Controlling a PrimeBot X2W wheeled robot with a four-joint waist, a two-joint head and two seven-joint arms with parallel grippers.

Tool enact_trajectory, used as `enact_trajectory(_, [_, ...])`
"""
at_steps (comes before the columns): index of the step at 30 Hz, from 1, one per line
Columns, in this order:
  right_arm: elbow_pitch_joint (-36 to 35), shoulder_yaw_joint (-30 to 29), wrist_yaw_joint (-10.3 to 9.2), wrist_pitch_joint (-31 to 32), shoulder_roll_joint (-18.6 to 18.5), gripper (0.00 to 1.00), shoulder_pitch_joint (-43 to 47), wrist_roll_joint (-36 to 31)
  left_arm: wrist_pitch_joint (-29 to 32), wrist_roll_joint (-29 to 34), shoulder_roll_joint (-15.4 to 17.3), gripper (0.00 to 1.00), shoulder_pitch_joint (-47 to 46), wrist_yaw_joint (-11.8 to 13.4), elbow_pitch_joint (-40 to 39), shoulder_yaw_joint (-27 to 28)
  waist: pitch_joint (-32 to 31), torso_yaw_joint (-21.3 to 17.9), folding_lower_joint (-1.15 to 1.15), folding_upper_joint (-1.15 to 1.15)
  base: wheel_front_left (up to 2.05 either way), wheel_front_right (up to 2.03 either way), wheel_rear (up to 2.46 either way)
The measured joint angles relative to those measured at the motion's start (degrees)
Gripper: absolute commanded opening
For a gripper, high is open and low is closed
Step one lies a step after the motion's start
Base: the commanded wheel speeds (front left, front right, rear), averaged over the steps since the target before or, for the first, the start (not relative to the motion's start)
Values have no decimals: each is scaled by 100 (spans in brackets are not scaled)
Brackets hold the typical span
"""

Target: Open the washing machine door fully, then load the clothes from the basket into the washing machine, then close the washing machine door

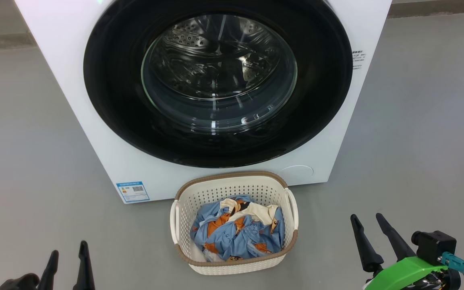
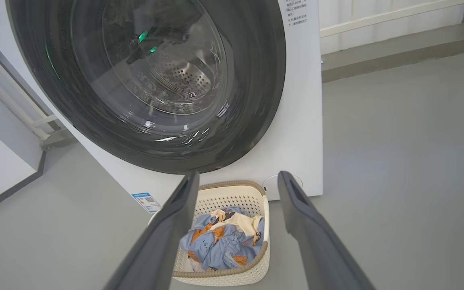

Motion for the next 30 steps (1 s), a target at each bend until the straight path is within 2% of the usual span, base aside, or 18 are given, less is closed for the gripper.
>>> enact_trajectory(26, [-125,111,1,-406,-62,100,1,-1664,-413,1725,15,100,225,57,-255,153,5,-29,0,0,0,0,0])
enact_trajectory(30, [-143,32,2,-433,-57,100,1,-1775,-420,1826,14,100,227,101,-257,172,-14,-30,0,0,0,0,0])
